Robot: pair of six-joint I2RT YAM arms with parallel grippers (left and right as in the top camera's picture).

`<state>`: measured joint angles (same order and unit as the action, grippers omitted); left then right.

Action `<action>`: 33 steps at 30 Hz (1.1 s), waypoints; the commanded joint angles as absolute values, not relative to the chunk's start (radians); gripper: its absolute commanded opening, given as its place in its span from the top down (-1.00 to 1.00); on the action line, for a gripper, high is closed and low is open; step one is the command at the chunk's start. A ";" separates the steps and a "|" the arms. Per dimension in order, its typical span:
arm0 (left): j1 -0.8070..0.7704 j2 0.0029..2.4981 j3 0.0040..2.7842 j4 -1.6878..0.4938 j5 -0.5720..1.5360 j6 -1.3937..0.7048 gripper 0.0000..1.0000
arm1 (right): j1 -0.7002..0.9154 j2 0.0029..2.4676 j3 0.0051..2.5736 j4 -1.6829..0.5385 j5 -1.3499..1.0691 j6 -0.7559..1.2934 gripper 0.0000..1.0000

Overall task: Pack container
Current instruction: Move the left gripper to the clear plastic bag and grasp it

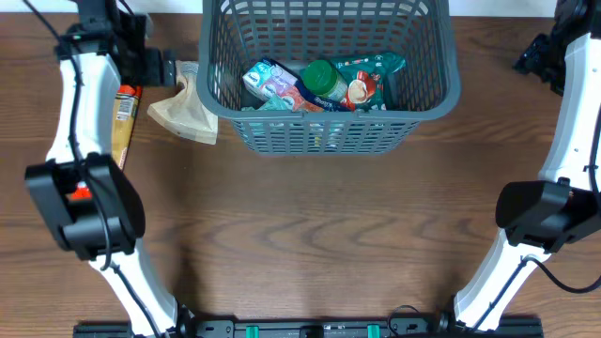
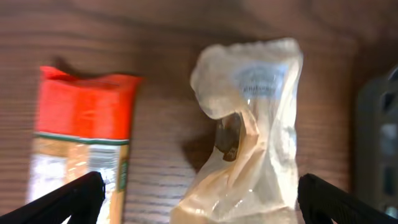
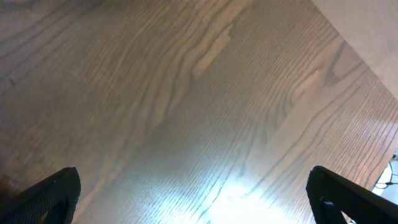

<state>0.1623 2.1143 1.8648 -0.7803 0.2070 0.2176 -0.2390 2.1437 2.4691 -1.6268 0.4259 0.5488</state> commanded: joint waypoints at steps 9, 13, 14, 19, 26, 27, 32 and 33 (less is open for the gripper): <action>0.129 2.255 1.864 -0.783 0.285 0.401 -0.97 | -0.236 2.133 2.466 -1.627 0.437 0.561 -0.99; 0.104 2.297 1.864 -0.777 0.305 0.416 -0.97 | -0.236 2.133 2.466 -1.627 0.437 0.561 -0.98; 0.099 2.302 1.864 -0.777 0.306 0.418 -0.97 | -0.236 2.133 2.466 -1.627 0.437 0.561 -0.99; 0.068 2.343 1.863 -0.768 0.305 0.418 -0.97 | -0.236 2.133 2.466 -1.627 0.437 0.561 -0.98; 0.053 2.393 1.863 -0.770 0.303 0.392 -0.99 | -0.236 2.133 2.466 -1.627 0.437 0.561 -0.99; 0.053 2.397 1.863 -0.777 0.303 0.388 -0.80 | -0.236 2.133 2.466 -1.627 0.437 0.561 -0.98; 0.054 2.402 1.860 -0.787 0.302 0.388 0.88 | -0.236 2.133 2.466 -1.627 0.437 0.561 -0.98; 0.054 2.402 1.860 -0.787 0.302 0.388 0.89 | -0.236 2.133 2.466 -1.627 0.436 0.561 -0.98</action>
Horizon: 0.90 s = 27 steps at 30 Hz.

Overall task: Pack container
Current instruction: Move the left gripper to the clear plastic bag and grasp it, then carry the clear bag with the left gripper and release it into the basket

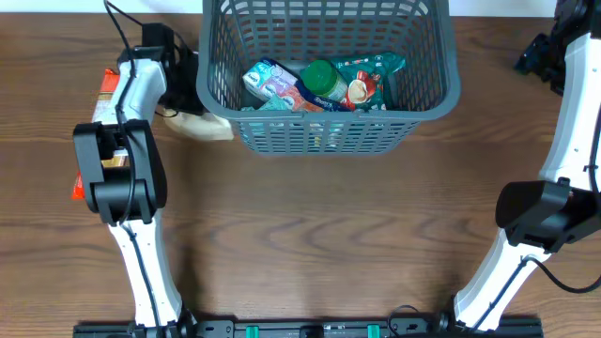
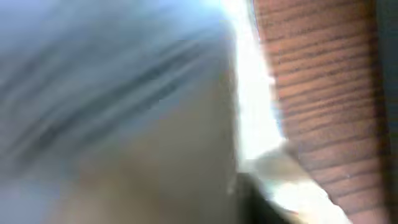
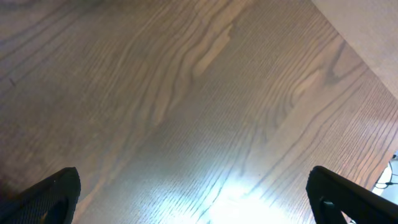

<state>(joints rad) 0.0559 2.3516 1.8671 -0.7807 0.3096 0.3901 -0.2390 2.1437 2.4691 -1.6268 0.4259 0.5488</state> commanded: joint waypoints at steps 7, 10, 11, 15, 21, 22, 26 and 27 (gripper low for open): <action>0.078 2.389 1.861 -0.826 0.302 0.381 0.89 | -0.236 2.133 2.466 -1.627 0.437 0.561 -0.98; 0.106 2.358 1.861 -0.827 0.295 0.332 0.89 | -0.236 2.133 2.466 -1.627 0.437 0.561 -0.99; 0.116 2.344 1.861 -0.825 0.293 0.319 0.89 | -0.236 2.133 2.466 -1.627 0.437 0.561 -0.98; 0.166 2.255 1.865 -0.819 0.291 0.308 0.88 | -0.236 2.133 2.466 -1.627 0.436 0.561 -0.98; 0.250 2.049 1.865 -0.776 0.292 0.281 0.88 | -0.236 2.133 2.466 -1.627 0.436 0.561 -0.99; 0.260 2.014 1.865 -0.767 0.292 0.268 0.89 | -0.236 2.133 2.466 -1.627 0.437 0.561 -0.98; 0.274 1.876 1.865 -0.742 0.308 0.256 0.89 | -0.236 2.133 2.466 -1.627 0.436 0.561 -0.98; 0.271 1.846 1.865 -0.740 0.308 0.256 0.89 | -0.236 2.133 2.466 -1.627 0.437 0.561 -0.99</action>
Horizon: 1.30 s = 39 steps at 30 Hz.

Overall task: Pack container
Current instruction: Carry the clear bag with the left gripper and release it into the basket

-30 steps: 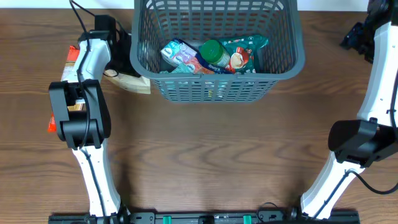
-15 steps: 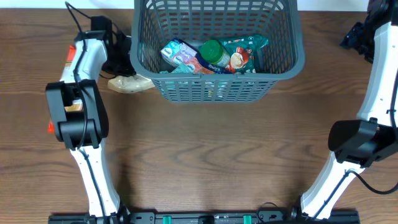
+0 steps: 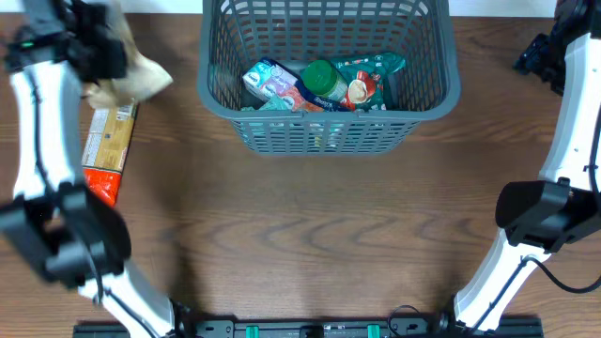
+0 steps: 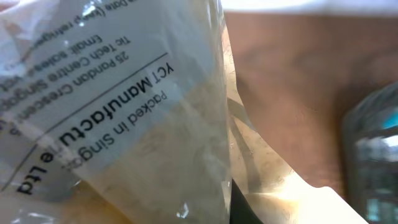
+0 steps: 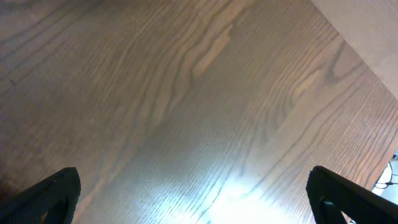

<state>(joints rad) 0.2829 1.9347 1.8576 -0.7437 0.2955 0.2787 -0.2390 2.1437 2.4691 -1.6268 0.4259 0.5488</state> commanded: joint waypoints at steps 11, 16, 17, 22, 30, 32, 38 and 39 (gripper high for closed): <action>0.135 1.584 1.865 -0.641 0.571 0.256 0.89 | -0.236 2.133 2.466 -1.627 0.437 0.561 -0.99; 0.012 1.557 1.865 -0.547 0.671 0.221 0.88 | -0.236 2.133 2.466 -1.627 0.437 0.561 -0.98; -0.015 1.557 1.865 -0.532 0.671 0.212 0.88 | -0.236 2.133 2.466 -1.627 0.437 0.561 -0.99; -0.155 1.594 1.865 -0.455 0.670 0.212 0.89 | -0.236 2.133 2.466 -1.627 0.437 0.561 -0.99; -0.303 1.702 1.865 -0.342 0.658 0.212 0.89 | -0.236 2.133 2.466 -1.627 0.437 0.561 -0.98; -0.319 1.739 1.865 -0.326 0.616 0.211 0.88 | -0.236 2.133 2.466 -1.627 0.437 0.561 -0.98; -0.326 1.856 1.865 -0.328 0.512 0.211 0.89 | -0.236 2.133 2.466 -1.627 0.436 0.561 -0.99; -0.326 1.876 1.865 -0.337 0.506 0.211 0.89 | -0.236 2.133 2.466 -1.627 0.437 0.561 -0.98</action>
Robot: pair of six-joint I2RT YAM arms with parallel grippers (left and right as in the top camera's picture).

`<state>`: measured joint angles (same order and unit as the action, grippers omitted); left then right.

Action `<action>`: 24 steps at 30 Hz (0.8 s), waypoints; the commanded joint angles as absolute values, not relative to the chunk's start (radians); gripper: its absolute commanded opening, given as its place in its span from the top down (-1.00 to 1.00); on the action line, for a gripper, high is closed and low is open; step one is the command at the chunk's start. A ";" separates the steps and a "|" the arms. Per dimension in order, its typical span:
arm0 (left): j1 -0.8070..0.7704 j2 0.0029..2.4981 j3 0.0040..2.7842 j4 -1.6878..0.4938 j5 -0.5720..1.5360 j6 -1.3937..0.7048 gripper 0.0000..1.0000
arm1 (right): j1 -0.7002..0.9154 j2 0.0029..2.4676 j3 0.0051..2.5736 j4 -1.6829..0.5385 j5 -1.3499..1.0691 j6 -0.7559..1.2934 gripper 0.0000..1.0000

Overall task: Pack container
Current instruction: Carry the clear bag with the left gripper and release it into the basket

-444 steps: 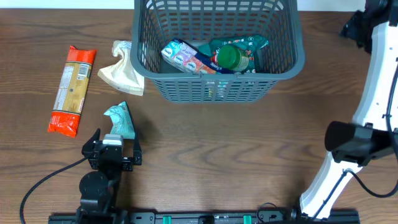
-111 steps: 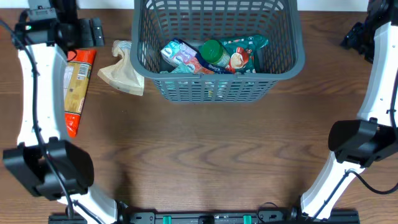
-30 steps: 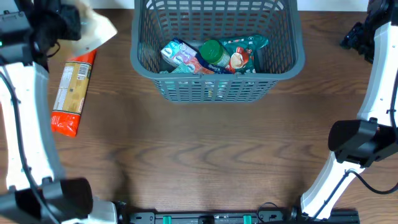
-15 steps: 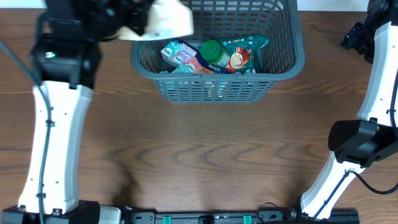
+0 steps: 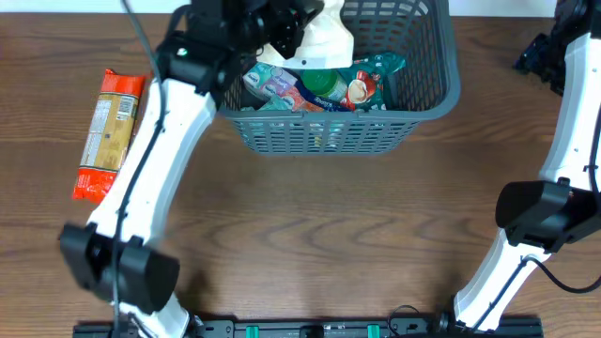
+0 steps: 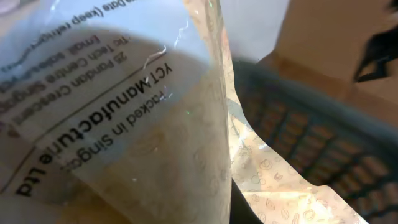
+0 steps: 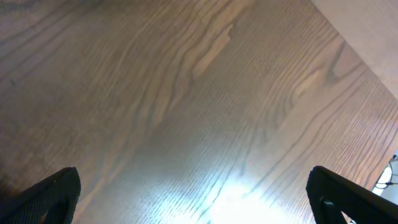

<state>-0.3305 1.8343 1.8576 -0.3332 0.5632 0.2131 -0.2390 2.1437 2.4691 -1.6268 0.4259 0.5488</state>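
A grey plastic basket (image 5: 427, 103) stands at the back middle of the table. In it lie a blue-white pack (image 5: 267, 81), a green-lidded jar (image 5: 324, 81) and a green packet (image 5: 374, 73). My left gripper (image 5: 285, 23) is shut on a clear plastic bag (image 5: 327, 38), held over the basket's left half. In the left wrist view the bag (image 6: 124, 124) with its printed label fills the frame and hides the fingers; the basket wall (image 6: 311, 143) shows behind it. My right gripper (image 7: 194, 190) is open over bare wood at the far right.
An orange-red packet (image 5: 108, 131) lies lengthwise on the table at the left. The right arm's base (image 5: 540, 216) stands at the right edge. The wooden table top (image 5: 310, 235) stretches in front of the basket.
The left gripper, still shut on the plastic bag, has gone from the table's far left corner to above the basket's left half. The right arm has not moved.
At first the bag lay against the basket's left wall with the left gripper open over it. Then the gripper was down at the bag. After that it held the bag up at the far left, and now holds it over the basket.
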 commanded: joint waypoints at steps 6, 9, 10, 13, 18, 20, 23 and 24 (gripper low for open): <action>-0.327 1.971 1.865 -0.451 0.504 0.207 0.89 | -0.236 2.133 2.466 -1.627 0.437 0.561 -0.99; -0.327 1.993 1.865 -0.516 0.505 0.207 0.89 | -0.236 2.133 2.466 -1.627 0.436 0.561 -0.98; -0.327 1.996 1.865 -0.530 0.504 0.207 0.89 | -0.236 2.133 2.466 -1.627 0.437 0.561 -0.98; -0.327 1.996 1.865 -0.545 0.504 0.207 0.89 | -0.236 2.133 2.466 -1.627 0.437 0.561 -0.99; -0.327 1.996 1.865 -0.554 0.504 0.203 -0.97 | -0.236 2.133 2.466 -1.627 0.437 0.561 -0.98; -0.327 1.994 1.865 -0.561 0.504 0.203 -0.97 | -0.236 2.133 2.466 -1.627 0.437 0.561 -0.98; -0.327 1.983 1.865 -0.561 0.504 0.204 -0.97 | -0.236 2.133 2.466 -1.627 0.436 0.561 -0.98; -0.327 1.976 1.865 -0.557 0.504 0.204 -0.97 | -0.236 2.133 2.466 -1.627 0.437 0.561 -0.98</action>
<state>-0.3294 2.0083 1.8572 -0.5587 0.5083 0.2058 -0.2390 2.1437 2.4691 -1.6268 0.4259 0.5488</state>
